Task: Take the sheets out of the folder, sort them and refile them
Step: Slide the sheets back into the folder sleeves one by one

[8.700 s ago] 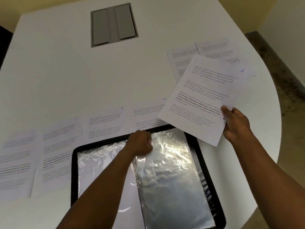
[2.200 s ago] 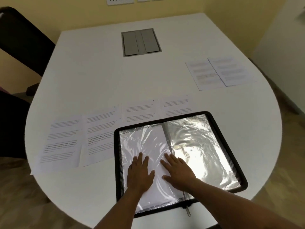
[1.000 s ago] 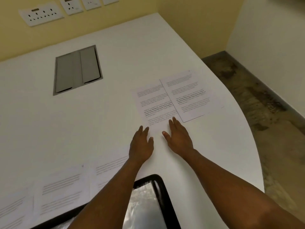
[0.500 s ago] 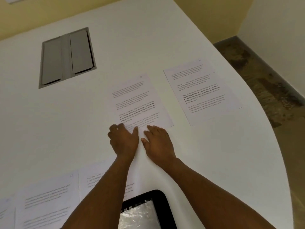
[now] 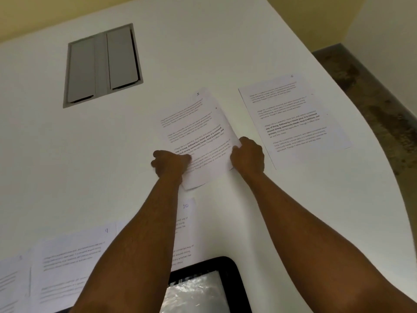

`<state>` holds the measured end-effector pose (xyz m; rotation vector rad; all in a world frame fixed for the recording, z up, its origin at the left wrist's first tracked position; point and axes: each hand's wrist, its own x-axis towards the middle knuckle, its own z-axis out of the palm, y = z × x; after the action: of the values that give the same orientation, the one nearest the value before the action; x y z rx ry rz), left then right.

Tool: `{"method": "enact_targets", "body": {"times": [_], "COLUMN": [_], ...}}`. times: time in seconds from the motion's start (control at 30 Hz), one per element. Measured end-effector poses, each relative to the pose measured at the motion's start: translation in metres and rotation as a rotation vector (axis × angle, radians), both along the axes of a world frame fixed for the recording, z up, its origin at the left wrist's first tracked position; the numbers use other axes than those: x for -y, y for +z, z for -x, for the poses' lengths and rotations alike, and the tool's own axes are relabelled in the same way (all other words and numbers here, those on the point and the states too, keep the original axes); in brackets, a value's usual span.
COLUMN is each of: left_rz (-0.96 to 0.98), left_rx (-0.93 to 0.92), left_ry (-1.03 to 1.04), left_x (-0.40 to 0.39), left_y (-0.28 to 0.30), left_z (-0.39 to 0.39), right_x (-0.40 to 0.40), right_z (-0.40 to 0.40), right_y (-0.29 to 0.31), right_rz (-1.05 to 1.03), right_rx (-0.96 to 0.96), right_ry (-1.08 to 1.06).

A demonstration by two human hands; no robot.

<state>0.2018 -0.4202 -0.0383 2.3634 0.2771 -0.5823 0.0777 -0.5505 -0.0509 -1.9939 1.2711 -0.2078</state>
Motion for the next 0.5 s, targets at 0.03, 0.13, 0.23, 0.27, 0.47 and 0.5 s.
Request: {"method": "enact_targets", "body": {"times": [0.03, 0.13, 0.23, 0.27, 0.47, 0.5], "left_rz": [0.071, 0.266, 0.355, 0.383, 0.547, 0.549], "left_rx": [0.021, 0.083, 0.114, 0.107, -0.017, -0.033], "left_ry": [0.014, 0.009, -0.036, -0.039, 0.018, 0.013], "left_x": [-0.004, -0.018, -0.038, -0.048, -0.138, -0.149], "left_y": [-0.002, 0.0, 0.017, 0.024, 0.058, 0.06], "left_z": [0.0, 0.006, 0.023, 0.03, 0.088, 0.096], "right_x": [0.001, -0.003, -0.017, -0.024, -0.083, -0.088], "right_z": [0.004, 0.021, 0.045, 0.055, 0.126, 0.134], "right_y": [0.002, 0.009, 0.024, 0.029, 0.054, 0.054], "right_rz": [-0.011, -0.104, -0.283, -0.342, -0.663, -0.701], "right_rx": [0.021, 0.102, 0.218, 0.253, 0.299, 0.287], "right_ry": [0.011, 0.033, -0.015, -0.027, 0.017, 0.035]}}
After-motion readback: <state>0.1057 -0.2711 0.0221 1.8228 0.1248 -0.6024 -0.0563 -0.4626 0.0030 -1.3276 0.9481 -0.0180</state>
